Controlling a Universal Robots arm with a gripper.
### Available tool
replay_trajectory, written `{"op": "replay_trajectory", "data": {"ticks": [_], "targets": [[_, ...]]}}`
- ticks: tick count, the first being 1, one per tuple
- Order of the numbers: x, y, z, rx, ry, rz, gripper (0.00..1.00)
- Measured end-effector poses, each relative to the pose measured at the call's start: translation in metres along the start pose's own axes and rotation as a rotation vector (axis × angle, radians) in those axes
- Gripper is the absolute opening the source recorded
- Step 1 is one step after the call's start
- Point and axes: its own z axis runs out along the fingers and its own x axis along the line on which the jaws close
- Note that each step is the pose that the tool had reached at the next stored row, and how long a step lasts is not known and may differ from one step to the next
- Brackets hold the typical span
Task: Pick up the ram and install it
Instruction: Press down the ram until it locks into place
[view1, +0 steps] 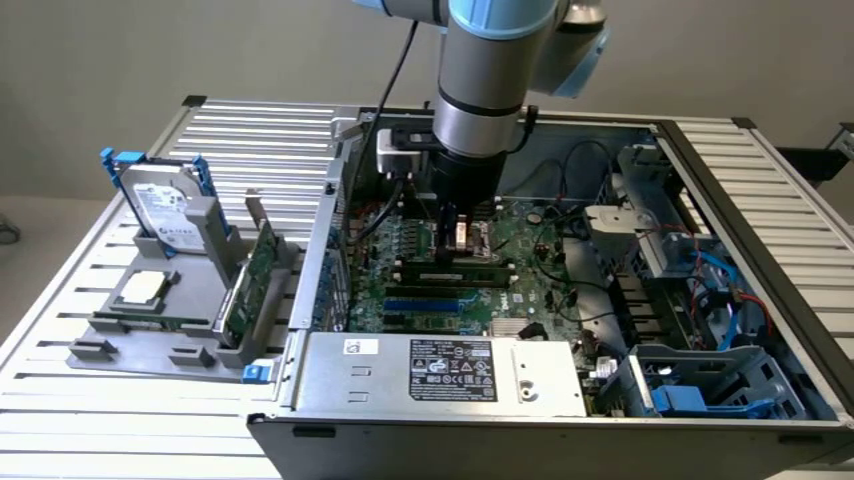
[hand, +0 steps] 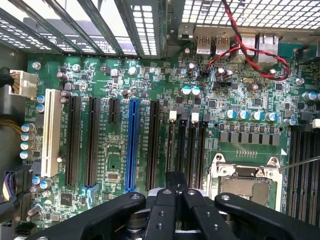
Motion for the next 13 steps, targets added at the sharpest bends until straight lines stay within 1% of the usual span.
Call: {"op": "replay_trajectory", "data": {"ticks": [13], "targets": [[-0.0001, 0.0000, 0.0063, 0.0000, 0.0008, 0.000, 0.11]]}}
